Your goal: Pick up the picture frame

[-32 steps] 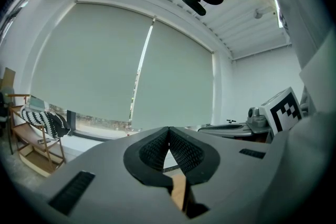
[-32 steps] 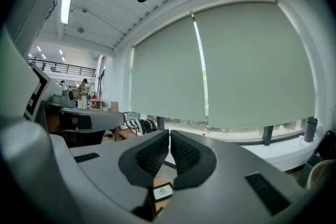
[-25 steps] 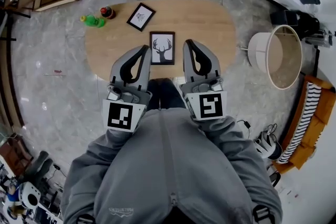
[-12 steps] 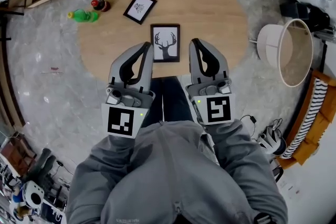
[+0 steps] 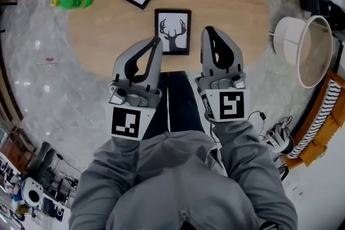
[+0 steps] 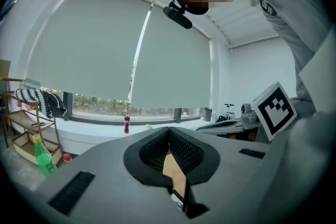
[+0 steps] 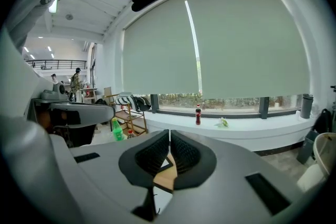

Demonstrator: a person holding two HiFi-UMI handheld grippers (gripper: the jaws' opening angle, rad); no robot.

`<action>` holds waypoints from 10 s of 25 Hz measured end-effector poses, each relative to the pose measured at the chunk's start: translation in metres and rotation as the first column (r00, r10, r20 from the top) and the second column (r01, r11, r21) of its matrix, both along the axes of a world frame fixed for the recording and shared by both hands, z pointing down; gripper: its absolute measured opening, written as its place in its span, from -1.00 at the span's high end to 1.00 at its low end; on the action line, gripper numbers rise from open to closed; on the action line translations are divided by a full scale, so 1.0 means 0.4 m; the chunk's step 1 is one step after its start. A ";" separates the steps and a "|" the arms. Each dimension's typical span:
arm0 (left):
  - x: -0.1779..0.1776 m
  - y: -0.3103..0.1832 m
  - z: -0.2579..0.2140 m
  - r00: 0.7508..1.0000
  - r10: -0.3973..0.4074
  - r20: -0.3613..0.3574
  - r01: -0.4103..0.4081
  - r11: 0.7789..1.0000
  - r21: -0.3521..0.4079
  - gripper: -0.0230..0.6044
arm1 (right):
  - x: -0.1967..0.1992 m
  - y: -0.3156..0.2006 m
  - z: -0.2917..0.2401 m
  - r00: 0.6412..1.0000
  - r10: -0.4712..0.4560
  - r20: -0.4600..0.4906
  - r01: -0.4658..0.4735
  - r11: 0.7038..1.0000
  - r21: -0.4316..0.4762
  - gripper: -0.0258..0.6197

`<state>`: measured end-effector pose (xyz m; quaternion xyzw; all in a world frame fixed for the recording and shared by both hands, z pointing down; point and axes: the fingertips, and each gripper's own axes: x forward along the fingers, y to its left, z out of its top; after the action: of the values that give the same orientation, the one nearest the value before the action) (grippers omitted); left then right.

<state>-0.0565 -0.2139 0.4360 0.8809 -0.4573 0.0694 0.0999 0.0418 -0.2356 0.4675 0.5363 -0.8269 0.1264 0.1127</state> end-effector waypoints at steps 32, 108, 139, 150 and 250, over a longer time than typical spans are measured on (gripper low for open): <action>-0.018 0.038 0.592 0.998 -0.008 0.060 0.022 0.971 -0.237 0.87 | 0.009 0.059 0.531 0.984 -0.068 -0.164 0.034 0.979 -0.200 0.82; -0.021 0.574 0.912 0.988 0.103 0.113 0.017 0.664 -0.748 0.62 | 0.057 0.520 0.895 0.985 0.051 -0.165 -0.158 0.646 -0.747 0.68; 0.113 0.600 0.946 0.902 -0.022 -0.432 -0.392 0.379 -0.838 0.44 | 0.054 0.596 0.893 0.999 -0.025 -0.023 -0.002 0.631 -0.776 0.68; 0.122 0.542 0.842 0.894 -0.011 -0.449 -0.398 0.443 -0.803 0.85 | 0.036 0.542 0.834 0.999 -0.045 -0.022 0.012 0.653 -0.758 0.68; -0.022 0.192 -0.889 0.968 -0.251 -0.012 0.245 0.931 0.270 0.85 | 0.027 0.228 -0.966 1.000 0.007 0.012 -0.011 0.926 0.377 0.83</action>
<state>-0.0655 -0.1371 0.0803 0.8206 -0.5712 0.0035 -0.0182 0.0526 -0.1442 0.0811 0.5511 -0.8338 -0.0316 0.0028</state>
